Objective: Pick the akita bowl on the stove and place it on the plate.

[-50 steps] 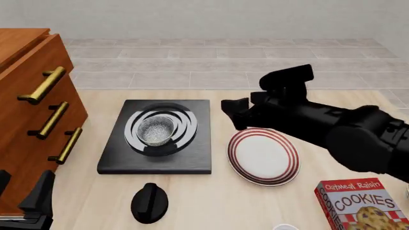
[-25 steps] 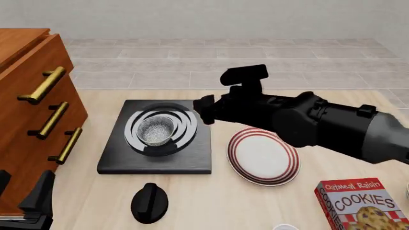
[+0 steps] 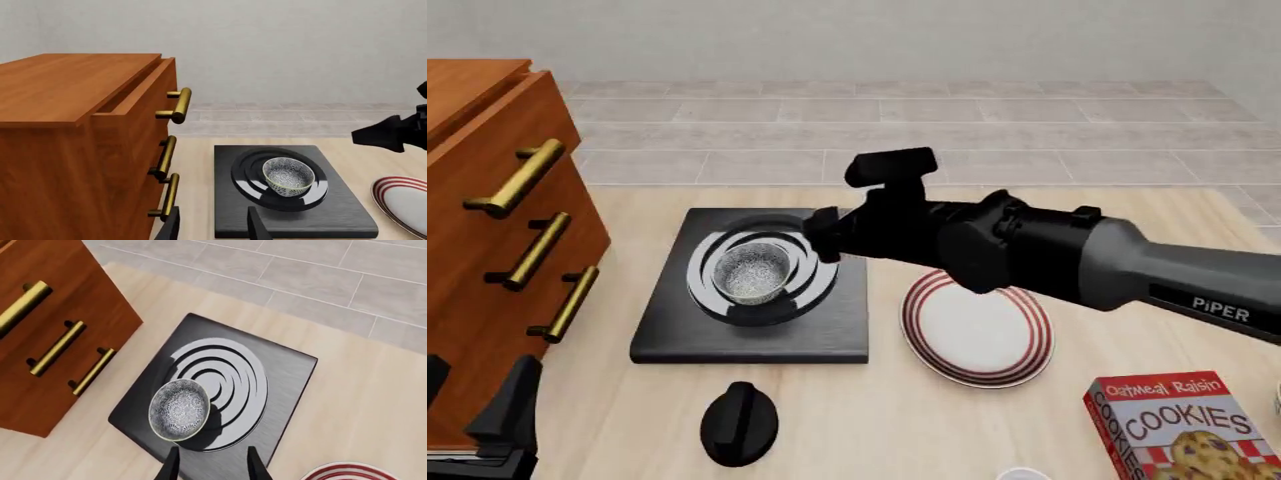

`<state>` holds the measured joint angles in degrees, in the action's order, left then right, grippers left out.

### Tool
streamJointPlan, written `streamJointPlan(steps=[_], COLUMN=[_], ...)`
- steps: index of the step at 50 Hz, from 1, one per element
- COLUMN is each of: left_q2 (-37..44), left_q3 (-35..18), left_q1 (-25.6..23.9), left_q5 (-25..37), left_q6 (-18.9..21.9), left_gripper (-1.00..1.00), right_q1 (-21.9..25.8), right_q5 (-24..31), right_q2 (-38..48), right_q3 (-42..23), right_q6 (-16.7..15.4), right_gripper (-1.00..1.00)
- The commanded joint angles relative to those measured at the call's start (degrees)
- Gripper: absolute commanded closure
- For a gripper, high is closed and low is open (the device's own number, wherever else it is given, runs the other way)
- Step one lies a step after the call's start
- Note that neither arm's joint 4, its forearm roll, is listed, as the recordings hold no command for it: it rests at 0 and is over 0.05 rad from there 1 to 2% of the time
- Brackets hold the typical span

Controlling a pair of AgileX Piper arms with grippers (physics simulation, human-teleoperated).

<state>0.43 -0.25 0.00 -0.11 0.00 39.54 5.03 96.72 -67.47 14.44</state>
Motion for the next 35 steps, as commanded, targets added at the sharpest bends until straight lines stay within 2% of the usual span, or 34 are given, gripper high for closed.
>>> streamJointPlan(steps=[1,13,35], left_q2=[0.0,0.0,0.0], left_q3=[0.0,0.0,0.0], left_q1=[0.0,0.0,0.0], left_q5=[0.0,0.0,0.0], left_q6=[0.0,0.0,0.0], left_gripper=[-1.00,-1.00,-1.00], right_q1=[0.3,2.7,3.7], right_q5=[-0.1,-1.1,-1.2], right_q2=[4.1,6.8,12.7], right_q3=[-2.6,-3.5,-7.3], right_q6=[0.0,2.1,2.5], right_gripper=[-1.00,-1.00,-1.00])
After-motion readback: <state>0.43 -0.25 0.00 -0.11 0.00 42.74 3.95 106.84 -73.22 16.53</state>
